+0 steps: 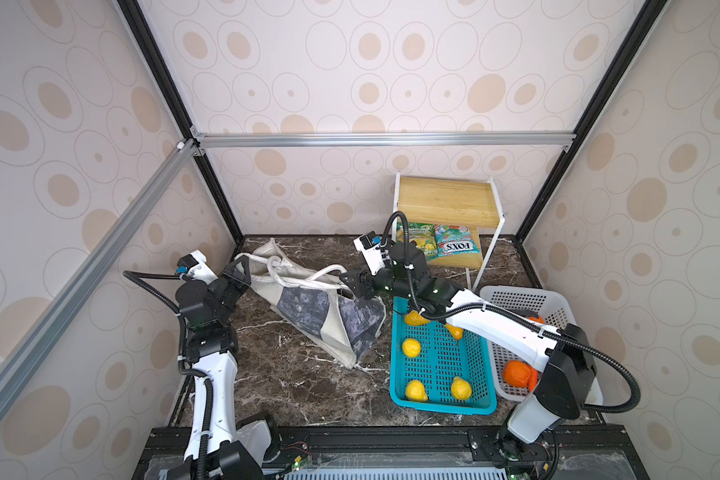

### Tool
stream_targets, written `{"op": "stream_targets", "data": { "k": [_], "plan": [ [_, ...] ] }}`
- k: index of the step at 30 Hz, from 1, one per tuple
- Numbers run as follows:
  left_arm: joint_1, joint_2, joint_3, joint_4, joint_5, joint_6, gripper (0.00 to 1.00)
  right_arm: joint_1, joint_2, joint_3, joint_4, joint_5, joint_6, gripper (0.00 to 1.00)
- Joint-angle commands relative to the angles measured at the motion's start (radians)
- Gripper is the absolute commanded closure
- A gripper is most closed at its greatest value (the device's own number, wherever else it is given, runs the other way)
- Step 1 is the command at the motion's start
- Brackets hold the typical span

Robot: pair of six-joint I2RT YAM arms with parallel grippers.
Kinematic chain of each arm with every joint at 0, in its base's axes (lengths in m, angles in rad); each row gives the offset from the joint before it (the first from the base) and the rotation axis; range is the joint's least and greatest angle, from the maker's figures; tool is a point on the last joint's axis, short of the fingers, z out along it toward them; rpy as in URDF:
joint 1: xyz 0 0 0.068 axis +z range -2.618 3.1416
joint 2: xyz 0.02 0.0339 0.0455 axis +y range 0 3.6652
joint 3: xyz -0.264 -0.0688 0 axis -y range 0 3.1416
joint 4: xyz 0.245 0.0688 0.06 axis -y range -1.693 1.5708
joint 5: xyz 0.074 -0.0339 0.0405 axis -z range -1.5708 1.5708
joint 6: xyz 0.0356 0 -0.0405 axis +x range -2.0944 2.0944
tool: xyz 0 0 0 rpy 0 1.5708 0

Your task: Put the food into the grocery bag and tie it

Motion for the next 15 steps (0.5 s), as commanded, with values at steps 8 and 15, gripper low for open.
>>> {"op": "stream_targets", "data": {
  "k": [8,15],
  "plan": [
    [-0.041,0.013,0.062,0.038,-0.034,0.022,1.00,0.091,0.130,0.256,-0.317,0.064,-0.280,0.43],
    [-0.063,0.010,0.068,0.029,-0.045,0.028,1.00,0.121,0.194,0.383,-0.359,0.076,-0.311,0.37]
  ]
}}
